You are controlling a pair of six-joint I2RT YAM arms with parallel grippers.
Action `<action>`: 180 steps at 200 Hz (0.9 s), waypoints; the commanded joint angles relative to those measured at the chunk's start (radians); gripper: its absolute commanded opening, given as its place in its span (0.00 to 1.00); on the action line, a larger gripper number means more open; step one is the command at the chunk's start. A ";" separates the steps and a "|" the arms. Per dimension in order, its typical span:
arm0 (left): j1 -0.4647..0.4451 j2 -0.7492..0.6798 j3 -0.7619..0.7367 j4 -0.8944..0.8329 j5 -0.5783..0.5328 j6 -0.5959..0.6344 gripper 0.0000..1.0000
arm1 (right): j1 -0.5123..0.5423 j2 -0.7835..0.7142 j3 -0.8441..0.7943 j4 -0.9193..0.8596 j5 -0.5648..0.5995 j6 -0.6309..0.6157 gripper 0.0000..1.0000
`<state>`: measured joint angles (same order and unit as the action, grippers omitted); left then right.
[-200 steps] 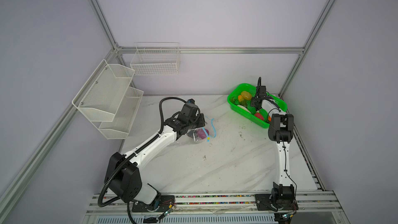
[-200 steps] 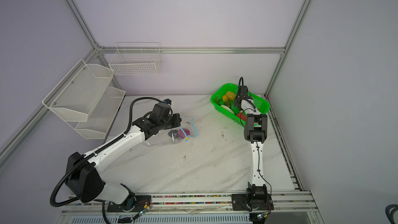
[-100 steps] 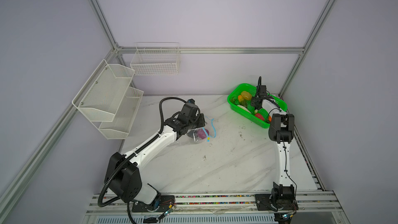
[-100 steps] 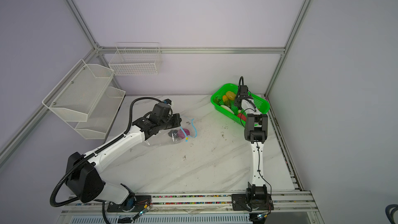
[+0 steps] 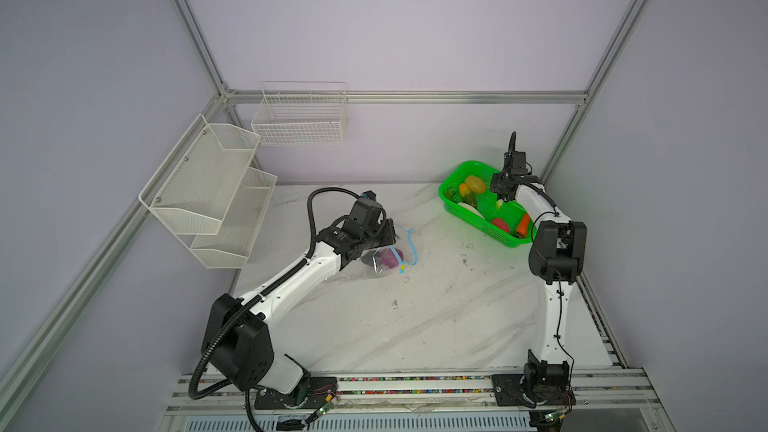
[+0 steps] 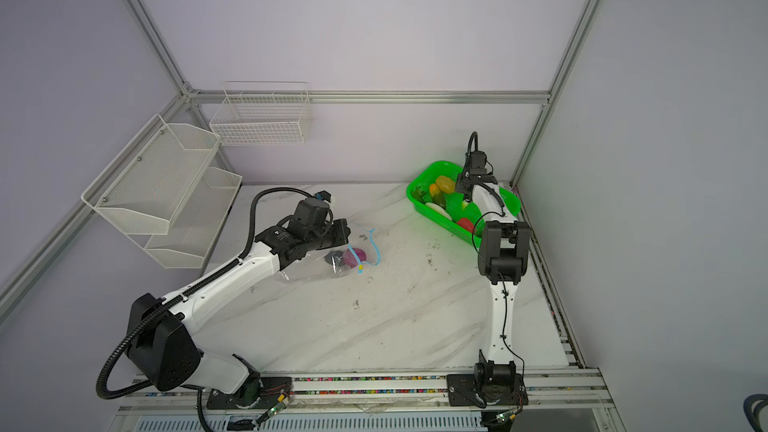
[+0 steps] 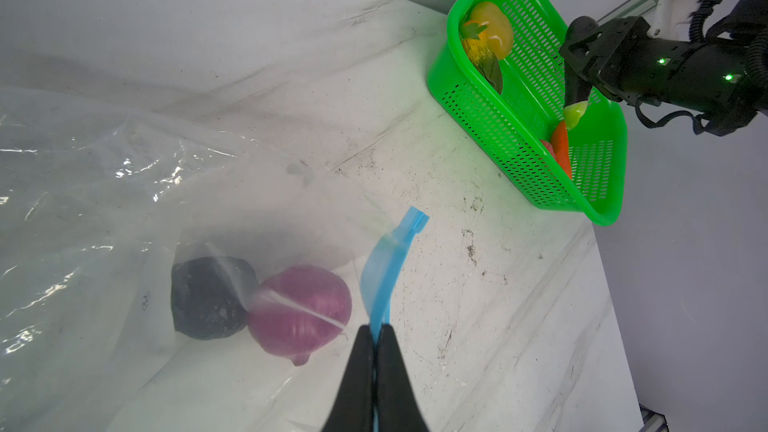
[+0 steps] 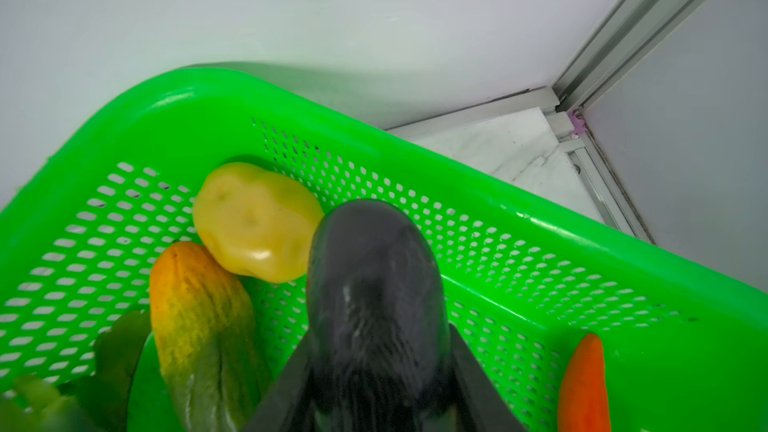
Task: Place the food in the zip-top bag and seal the zipper
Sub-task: 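Close the right gripper on the eggplant's end and lift it, then carry the eggplant toward the bag mouth held by the left gripper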
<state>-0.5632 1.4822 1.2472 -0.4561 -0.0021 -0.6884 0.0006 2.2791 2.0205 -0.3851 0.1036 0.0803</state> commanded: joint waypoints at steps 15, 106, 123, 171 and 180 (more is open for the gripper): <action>-0.001 -0.021 -0.008 0.049 0.022 -0.002 0.00 | 0.037 -0.203 -0.217 0.068 -0.179 0.051 0.40; -0.006 -0.019 -0.003 0.050 0.013 -0.007 0.00 | 0.347 -0.531 -0.698 0.277 -0.549 0.068 0.39; -0.006 -0.017 -0.002 0.050 0.014 -0.007 0.00 | 0.387 -0.571 -0.759 0.297 -0.605 0.043 0.39; -0.007 -0.021 -0.002 0.050 0.013 -0.007 0.00 | 0.423 -0.666 -0.877 0.331 -0.774 -0.003 0.39; -0.007 -0.019 -0.002 0.050 0.014 -0.007 0.00 | 0.433 -0.672 -0.882 0.333 -0.792 -0.007 0.39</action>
<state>-0.5644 1.4822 1.2472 -0.4557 0.0040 -0.6884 0.4042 1.6852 1.1889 -0.1135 -0.5465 0.1188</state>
